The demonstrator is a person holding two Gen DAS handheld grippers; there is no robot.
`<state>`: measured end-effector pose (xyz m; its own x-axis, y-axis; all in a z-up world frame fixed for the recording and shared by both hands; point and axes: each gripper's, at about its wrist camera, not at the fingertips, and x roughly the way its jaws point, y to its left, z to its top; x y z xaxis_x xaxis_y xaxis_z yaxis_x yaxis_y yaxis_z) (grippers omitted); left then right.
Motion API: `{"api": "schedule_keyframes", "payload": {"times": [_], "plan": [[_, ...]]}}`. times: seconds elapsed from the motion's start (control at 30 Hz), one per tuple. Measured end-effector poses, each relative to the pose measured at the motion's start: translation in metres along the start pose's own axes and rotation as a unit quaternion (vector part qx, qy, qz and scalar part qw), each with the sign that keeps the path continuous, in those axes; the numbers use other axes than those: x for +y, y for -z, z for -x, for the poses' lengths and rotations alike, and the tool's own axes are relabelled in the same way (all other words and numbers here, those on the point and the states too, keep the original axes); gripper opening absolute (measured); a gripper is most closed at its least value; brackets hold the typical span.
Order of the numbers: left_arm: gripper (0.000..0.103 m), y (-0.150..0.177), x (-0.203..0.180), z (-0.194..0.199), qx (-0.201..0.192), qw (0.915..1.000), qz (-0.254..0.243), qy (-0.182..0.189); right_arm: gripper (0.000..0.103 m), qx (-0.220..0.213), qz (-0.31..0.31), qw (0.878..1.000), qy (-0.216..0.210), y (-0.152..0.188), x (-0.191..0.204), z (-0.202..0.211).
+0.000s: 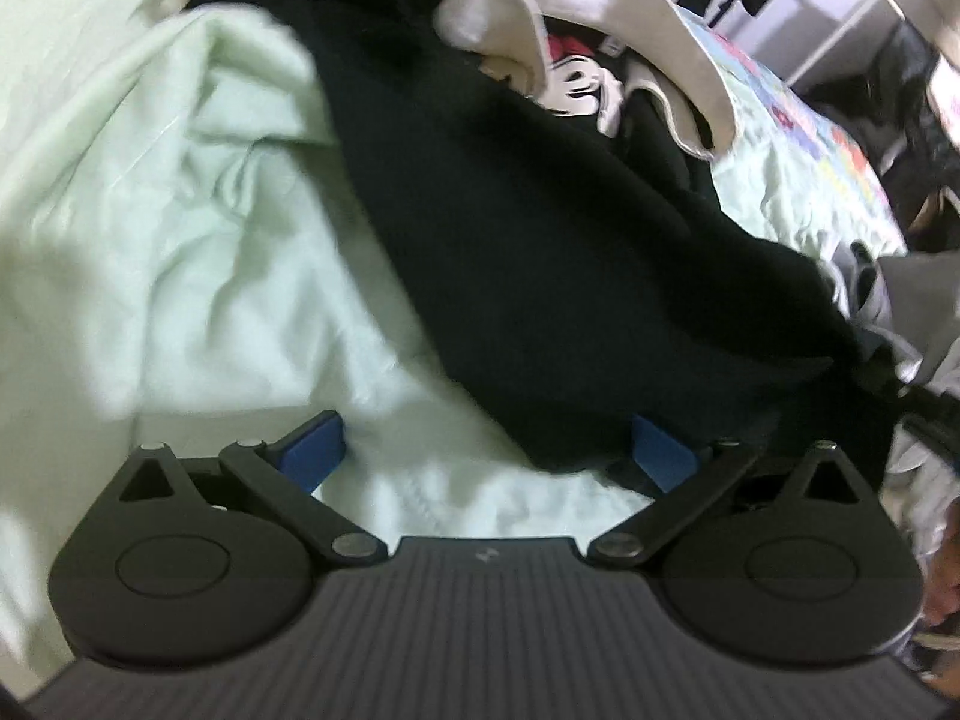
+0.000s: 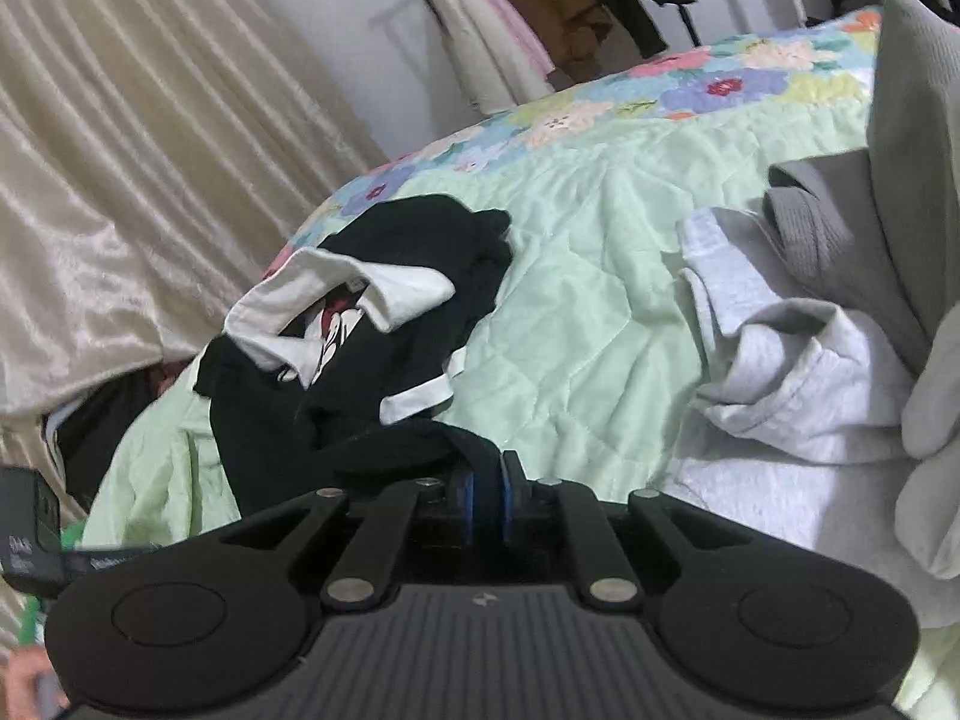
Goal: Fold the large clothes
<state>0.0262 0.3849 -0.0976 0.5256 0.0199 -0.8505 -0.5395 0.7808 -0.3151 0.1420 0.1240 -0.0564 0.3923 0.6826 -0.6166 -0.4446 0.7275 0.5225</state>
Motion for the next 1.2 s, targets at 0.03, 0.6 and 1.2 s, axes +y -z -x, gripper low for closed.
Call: {"api": "schedule_keyframes", "payload": {"times": [0.03, 0.6, 1.2], "plan": [[0.101, -0.001, -0.002, -0.004, -0.002, 1.0, -0.002, -0.009, 0.011, -0.009, -0.015, 1.0, -0.004, -0.001, -0.005, -0.001], [0.082, -0.01, 0.014, 0.013, -0.062, 0.9888, 0.054, 0.124, 0.032, -0.043, 0.045, 0.994, 0.092, -0.007, -0.018, 0.015], [0.003, -0.003, -0.015, 0.044, -0.189, 0.9812, 0.012, 0.038, 0.005, -0.017, 0.076, 0.993, 0.092, 0.024, -0.023, 0.027]]}}
